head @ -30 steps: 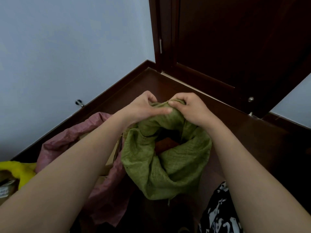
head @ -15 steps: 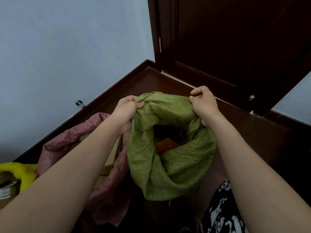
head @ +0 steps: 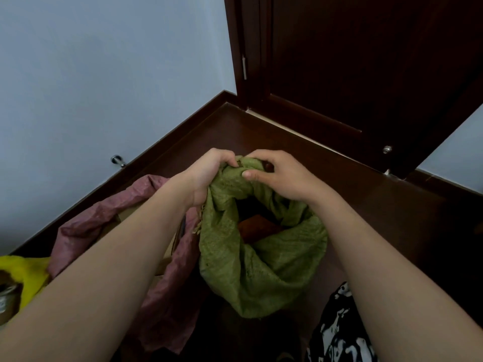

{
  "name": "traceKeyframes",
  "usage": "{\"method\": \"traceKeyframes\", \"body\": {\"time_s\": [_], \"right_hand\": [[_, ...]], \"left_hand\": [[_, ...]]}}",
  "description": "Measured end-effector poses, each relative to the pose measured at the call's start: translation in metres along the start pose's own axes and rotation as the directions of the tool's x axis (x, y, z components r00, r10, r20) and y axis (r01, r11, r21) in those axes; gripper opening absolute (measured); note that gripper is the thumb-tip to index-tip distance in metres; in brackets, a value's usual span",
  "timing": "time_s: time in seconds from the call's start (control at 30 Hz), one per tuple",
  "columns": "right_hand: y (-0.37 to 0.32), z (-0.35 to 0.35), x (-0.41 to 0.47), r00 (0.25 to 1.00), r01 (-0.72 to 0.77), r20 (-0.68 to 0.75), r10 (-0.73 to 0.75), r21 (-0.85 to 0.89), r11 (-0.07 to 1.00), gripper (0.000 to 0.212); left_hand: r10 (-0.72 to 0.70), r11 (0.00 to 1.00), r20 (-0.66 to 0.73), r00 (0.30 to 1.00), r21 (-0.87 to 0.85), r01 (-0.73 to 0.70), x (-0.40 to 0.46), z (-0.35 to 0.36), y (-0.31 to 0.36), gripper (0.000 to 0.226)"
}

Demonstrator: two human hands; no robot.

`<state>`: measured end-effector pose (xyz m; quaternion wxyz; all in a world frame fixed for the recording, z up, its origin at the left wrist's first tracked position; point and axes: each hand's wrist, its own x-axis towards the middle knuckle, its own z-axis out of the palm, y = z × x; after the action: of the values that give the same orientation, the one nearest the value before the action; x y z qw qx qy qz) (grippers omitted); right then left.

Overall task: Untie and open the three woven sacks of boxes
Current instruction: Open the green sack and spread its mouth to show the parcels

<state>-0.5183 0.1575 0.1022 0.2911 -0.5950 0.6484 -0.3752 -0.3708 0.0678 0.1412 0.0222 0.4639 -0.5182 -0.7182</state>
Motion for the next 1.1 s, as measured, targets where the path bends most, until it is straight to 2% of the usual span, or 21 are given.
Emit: {"method": "traceKeyframes", "body": {"time_s": [0.03,0.1,0.17,0.23,0.3,0.33,0.37,0.4,0.5,0.57,0.6,0.67,0.7,0.77,0.83,0.87,0.9,0.93,1.0,1.07,1.1], "right_hand": [[-0.001,-0.003,0.0,0.999,-0.014,-0.031,0.013,-0.032,0.999,0.02],[-0.001,-0.006,0.0,0.996,-0.072,-0.058,0.067,-0.079,0.994,0.024],[0.0,-0.007,0.0,0.986,-0.153,-0.085,0.146,-0.077,0.985,0.034],[0.002,-0.009,0.0,0.959,-0.244,-0.157,0.236,-0.035,0.969,0.042],[0.003,-0.012,0.0,0.925,-0.305,-0.22,0.309,0.05,0.951,0.046],[0.006,-0.012,0.0,0.908,-0.329,-0.237,0.345,0.103,0.939,0.046],[0.007,-0.011,0.0,0.893,-0.345,-0.246,0.376,0.162,0.925,0.047],[0.008,-0.011,0.0,0.882,-0.357,-0.238,0.406,0.223,0.907,0.048],[0.009,-0.009,0.001,0.851,-0.417,-0.172,0.496,0.354,0.837,0.058],[0.011,-0.008,0.001,0.839,-0.437,-0.13,0.529,0.42,0.795,0.056],[0.012,-0.008,0.002,0.84,-0.44,-0.11,0.532,0.436,0.785,0.052],[0.017,-0.007,0.003,0.855,-0.426,-0.098,0.509,0.426,0.798,0.048],[0.019,-0.006,0.004,0.864,-0.413,-0.109,0.492,0.408,0.814,0.049],[0.018,-0.006,0.003,0.869,-0.395,-0.167,0.465,0.333,0.856,0.042],[0.017,-0.005,0.002,0.888,-0.321,-0.322,0.327,0.073,0.944,0.021],[0.014,-0.004,0.0,0.911,-0.267,-0.348,0.223,-0.084,0.96,0.018],[0.012,-0.003,-0.002,0.938,-0.197,-0.319,0.134,-0.174,0.965,0.02],[0.01,-0.001,-0.003,0.963,-0.136,-0.253,0.09,-0.169,0.976,0.025],[0.009,0.005,-0.005,0.992,-0.082,-0.098,0.075,-0.069,0.994,0.044],[0.012,0.008,-0.005,0.996,-0.083,0.009,0.085,-0.157,0.984,0.068],[0.015,0.009,-0.005,0.996,-0.08,0.005,0.083,-0.214,0.974,0.065]], "left_hand": [[-0.004,1.0,0.034,0.999,-0.007,0.004,-0.003,0.0,0.0,0.026],[0.073,0.996,0.005,0.997,0.043,-0.073,-0.004,0.003,-0.001,0.015],[0.239,0.956,-0.109,0.965,0.199,-0.215,0.001,0.0,-0.009,0.035],[0.44,0.816,-0.168,0.882,0.486,-0.314,0.006,-0.004,-0.019,0.055],[0.575,0.6,-0.157,0.803,0.748,-0.283,0.008,-0.008,-0.032,0.07],[0.601,0.544,-0.148,0.785,0.795,-0.267,0.007,-0.008,-0.038,0.077],[0.612,0.541,-0.143,0.778,0.794,-0.279,0.007,-0.007,-0.043,0.08],[0.607,0.574,-0.137,0.782,0.757,-0.313,0.008,-0.006,-0.047,0.073],[0.57,0.731,-0.161,0.806,0.549,-0.407,0.007,0.005,-0.054,0.011],[0.384,0.917,-0.262,0.885,0.221,-0.333,0.006,0.011,-0.052,0.018],[0.252,0.966,-0.273,0.928,0.009,-0.259,0.006,0.012,-0.049,0.022],[0.022,0.947,-0.234,0.972,-0.306,-0.095,0.003,0.009,-0.041,0.027],[-0.05,0.915,-0.21,0.976,-0.402,-0.04,0.002,0.005,-0.038,0.029],[-0.101,0.886,-0.187,0.977,-0.465,0.002,0.001,-0.001,-0.032,0.031],[-0.105,0.882,-0.172,0.979,-0.472,0.011,0.0,-0.003,-0.029,0.032],[-0.106,0.884,-0.165,0.981,-0.467,0.017,-0.001,-0.003,-0.027,0.033],[-0.106,0.881,-0.157,0.982,-0.474,0.019,-0.001,-0.002,-0.025,0.033],[-0.098,0.871,-0.148,0.984,-0.491,0.013,0.0,-0.002,-0.023,0.033],[-0.063,0.84,-0.129,0.99,-0.543,-0.017,0.0,-0.001,-0.018,0.033],[-0.031,0.844,-0.136,0.99,-0.534,-0.047,0.002,-0.003,-0.017,0.033],[-0.021,0.87,-0.138,0.99,-0.491,-0.05,0.002,-0.005,-0.018,0.033]]}}
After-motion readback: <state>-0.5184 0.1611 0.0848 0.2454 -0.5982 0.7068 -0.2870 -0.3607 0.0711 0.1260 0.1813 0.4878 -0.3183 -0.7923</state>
